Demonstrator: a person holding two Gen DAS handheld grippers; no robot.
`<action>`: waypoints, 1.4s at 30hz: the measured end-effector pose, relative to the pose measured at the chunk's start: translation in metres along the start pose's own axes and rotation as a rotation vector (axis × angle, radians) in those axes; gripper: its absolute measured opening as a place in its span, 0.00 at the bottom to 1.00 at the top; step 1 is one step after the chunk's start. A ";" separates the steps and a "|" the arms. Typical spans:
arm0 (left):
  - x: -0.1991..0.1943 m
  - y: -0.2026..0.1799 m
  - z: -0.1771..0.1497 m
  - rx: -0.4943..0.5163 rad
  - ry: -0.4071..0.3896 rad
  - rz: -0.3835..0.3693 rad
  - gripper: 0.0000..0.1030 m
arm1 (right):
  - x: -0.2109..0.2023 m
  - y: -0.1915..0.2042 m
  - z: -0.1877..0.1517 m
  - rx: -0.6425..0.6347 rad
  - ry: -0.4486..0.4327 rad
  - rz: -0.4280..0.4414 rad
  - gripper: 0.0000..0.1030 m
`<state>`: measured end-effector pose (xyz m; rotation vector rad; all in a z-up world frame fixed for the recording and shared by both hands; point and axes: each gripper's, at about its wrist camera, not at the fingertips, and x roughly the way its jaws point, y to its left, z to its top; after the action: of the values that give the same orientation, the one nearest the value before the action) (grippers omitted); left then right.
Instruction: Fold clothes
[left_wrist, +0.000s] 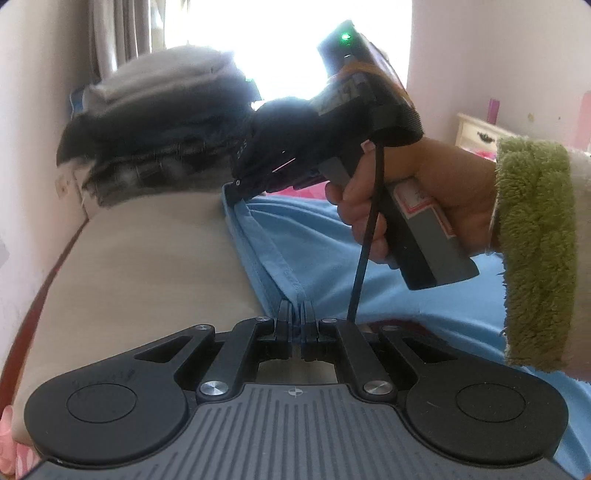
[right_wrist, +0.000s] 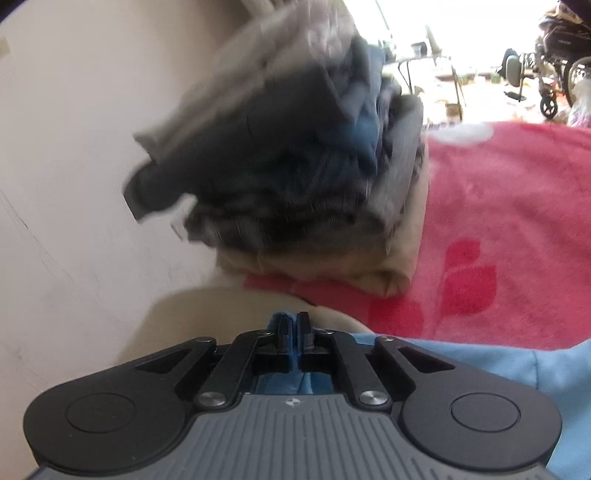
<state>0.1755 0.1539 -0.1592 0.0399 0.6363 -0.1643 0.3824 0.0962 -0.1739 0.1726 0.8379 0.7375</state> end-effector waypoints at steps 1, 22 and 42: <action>-0.001 0.000 0.000 -0.003 0.005 -0.001 0.03 | -0.001 -0.002 0.001 0.012 0.001 0.010 0.05; -0.011 -0.002 0.011 0.001 0.070 0.079 0.08 | -0.170 -0.093 0.024 0.380 -0.279 0.059 0.26; -0.014 0.002 0.013 -0.006 0.042 -0.006 0.27 | -0.046 0.038 -0.004 -0.228 0.120 -0.017 0.38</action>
<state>0.1726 0.1569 -0.1407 0.0354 0.6784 -0.1681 0.3387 0.0939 -0.1325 -0.0839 0.8612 0.8273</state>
